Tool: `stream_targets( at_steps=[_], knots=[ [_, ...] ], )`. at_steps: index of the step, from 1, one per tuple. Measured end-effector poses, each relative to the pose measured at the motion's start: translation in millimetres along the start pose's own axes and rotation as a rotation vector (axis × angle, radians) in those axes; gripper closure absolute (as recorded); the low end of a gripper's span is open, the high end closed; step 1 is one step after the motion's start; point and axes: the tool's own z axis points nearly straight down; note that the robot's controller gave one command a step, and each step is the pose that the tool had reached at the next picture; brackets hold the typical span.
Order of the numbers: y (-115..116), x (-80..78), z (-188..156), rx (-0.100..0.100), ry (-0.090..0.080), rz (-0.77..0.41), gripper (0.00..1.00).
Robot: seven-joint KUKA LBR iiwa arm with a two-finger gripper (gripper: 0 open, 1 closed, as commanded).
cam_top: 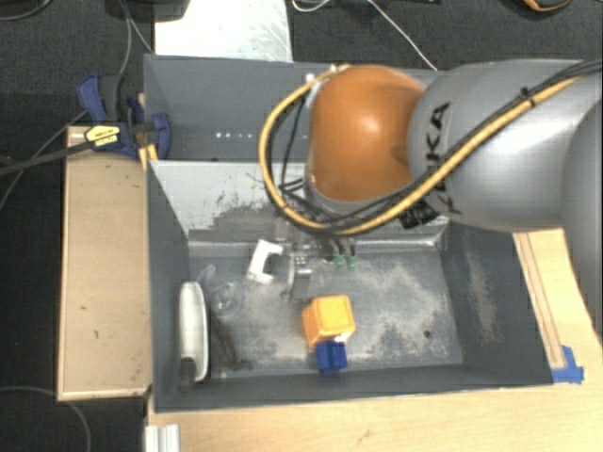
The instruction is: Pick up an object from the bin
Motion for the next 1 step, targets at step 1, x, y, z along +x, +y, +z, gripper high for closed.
stream_targets(
  at_steps=[1],
  knots=[
    [-1.1, -1.8, -4.9, -0.001, -0.009, 0.005, 0.0]
  ],
)
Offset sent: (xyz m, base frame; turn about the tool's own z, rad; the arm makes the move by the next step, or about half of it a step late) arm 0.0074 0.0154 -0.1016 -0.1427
